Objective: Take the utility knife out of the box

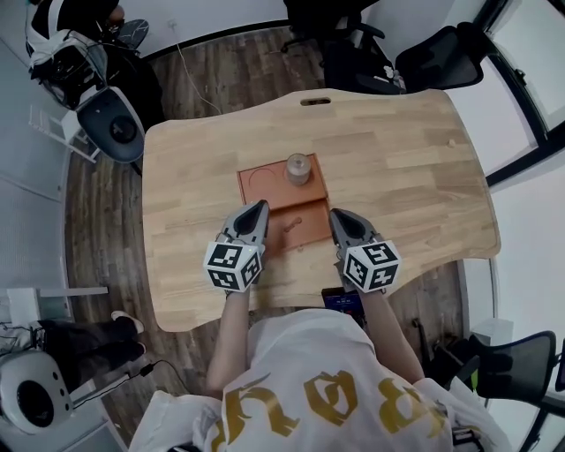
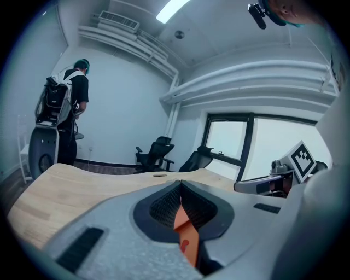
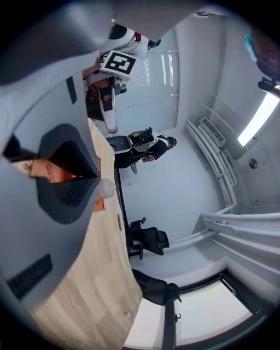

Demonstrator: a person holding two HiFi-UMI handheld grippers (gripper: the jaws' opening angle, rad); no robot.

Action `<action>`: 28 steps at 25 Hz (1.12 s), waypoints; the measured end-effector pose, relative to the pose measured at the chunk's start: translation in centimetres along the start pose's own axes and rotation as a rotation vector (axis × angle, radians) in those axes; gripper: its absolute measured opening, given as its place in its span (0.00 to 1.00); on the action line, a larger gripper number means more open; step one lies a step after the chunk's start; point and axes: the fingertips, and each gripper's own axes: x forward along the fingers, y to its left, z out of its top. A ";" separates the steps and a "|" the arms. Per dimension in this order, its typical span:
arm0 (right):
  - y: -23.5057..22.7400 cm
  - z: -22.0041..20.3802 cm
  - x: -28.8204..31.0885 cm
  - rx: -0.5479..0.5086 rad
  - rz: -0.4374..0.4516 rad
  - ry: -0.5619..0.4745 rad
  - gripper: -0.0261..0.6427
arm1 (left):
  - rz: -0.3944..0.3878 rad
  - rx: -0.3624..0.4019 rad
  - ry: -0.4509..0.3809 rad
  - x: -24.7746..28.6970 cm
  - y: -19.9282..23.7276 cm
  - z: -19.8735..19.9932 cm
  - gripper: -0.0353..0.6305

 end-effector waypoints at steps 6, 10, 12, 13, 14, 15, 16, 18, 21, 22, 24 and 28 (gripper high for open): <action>0.2 -0.1 1.1 -0.002 0.015 0.008 0.06 | 0.015 -0.018 0.014 0.3 1.1 -0.4 0.07; -0.3 -0.4 1.6 0.007 0.009 0.019 0.06 | 0.006 -0.013 0.044 0.9 1.4 -1.2 0.07; -0.6 -0.5 1.7 0.013 0.005 0.022 0.06 | 0.004 -0.017 0.061 1.2 1.6 -1.7 0.07; -0.8 -0.6 1.8 0.015 0.003 0.025 0.06 | 0.003 -0.023 0.068 1.3 1.8 -2.0 0.07; -0.9 -0.8 1.8 0.017 0.001 0.028 0.06 | 0.002 -0.030 0.075 1.4 1.9 -2.3 0.07; -1.0 -0.9 1.8 0.020 0.000 0.031 0.06 | -0.001 -0.035 0.084 1.5 1.9 -2.5 0.07; -1.1 -1.1 1.8 0.023 0.000 0.035 0.06 | -0.005 -0.036 0.093 1.6 1.9 -2.8 0.07; -1.3 -1.4 1.9 0.031 0.001 0.043 0.06 | -0.019 -0.034 0.116 1.8 1.8 -3.4 0.07; -1.6 -1.9 2.0 0.038 -0.003 0.055 0.06 | -0.047 -0.050 0.150 2.2 1.4 -4.5 0.07; -1.7 -2.1 2.1 0.040 -0.005 0.058 0.06 | -0.054 -0.056 0.159 2.3 1.3 -4.8 0.07; -2.1 -2.3 2.2 0.046 -0.008 0.064 0.06 | -0.061 -0.060 0.177 2.5 1.2 -5.4 0.07; -2.5 -2.7 2.5 0.059 -0.005 0.073 0.06 | -0.072 -0.037 0.220 2.9 1.0 -6.4 0.07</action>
